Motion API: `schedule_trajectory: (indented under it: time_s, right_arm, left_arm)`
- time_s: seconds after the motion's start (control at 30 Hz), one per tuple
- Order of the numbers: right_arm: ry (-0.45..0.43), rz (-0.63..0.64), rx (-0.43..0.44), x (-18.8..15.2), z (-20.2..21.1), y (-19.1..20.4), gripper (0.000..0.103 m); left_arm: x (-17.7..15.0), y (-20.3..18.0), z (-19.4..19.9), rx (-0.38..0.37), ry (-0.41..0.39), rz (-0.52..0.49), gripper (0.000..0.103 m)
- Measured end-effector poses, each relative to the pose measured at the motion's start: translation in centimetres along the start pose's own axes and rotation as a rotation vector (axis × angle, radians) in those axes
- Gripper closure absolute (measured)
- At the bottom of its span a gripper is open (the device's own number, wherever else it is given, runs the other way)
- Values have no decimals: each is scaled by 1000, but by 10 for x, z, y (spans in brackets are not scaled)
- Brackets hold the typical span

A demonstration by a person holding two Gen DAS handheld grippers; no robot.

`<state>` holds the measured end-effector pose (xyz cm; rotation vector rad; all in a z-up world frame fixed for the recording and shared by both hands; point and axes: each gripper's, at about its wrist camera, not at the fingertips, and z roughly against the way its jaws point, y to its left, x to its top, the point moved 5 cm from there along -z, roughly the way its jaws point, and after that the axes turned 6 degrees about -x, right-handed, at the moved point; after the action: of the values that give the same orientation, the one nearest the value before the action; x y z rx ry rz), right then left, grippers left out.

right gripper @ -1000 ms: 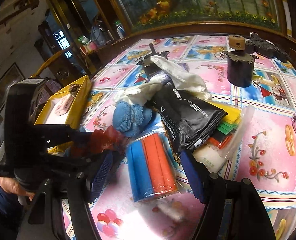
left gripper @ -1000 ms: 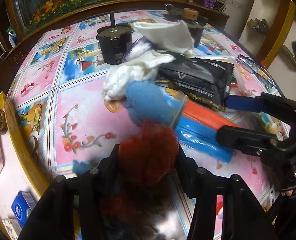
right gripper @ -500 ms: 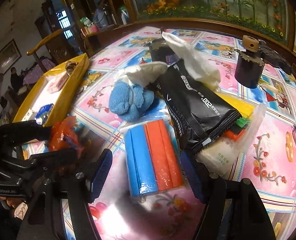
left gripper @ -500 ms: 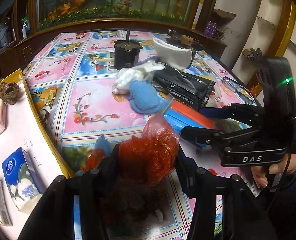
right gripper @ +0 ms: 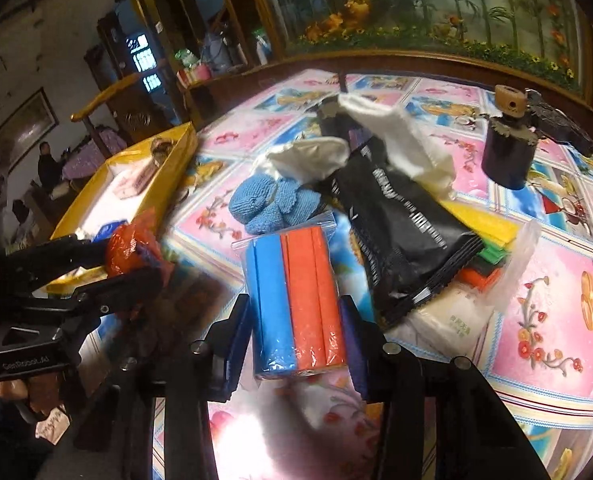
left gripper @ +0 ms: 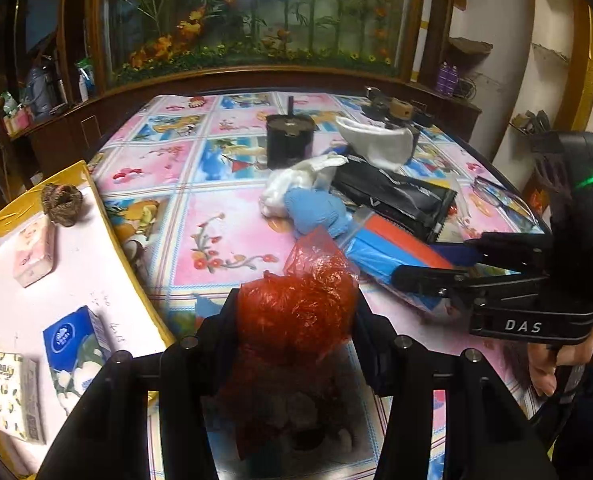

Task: Organize soft objects
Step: 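Grasp the blue-orange sponge pack with the right tool and lift while the left holds the red bag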

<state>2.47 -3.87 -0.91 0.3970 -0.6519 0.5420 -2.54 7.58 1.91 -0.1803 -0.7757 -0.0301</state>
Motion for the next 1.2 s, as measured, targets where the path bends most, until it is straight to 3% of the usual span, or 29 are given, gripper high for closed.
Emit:
schedule_trajectory:
  time_s: [0.3, 0.6, 1.2]
  right_arm:
    - [-112, -48, 43, 15, 21, 0, 56]
    - [-129, -53, 68, 15, 29, 2, 56]
    - [-167, -80, 108, 17, 35, 3, 56]
  left_arm:
    - [12, 13, 7, 106, -53, 0, 53]
    - [13, 25, 12, 195, -79, -11, 53]
    - [15, 33, 27, 284, -125, -36, 52]
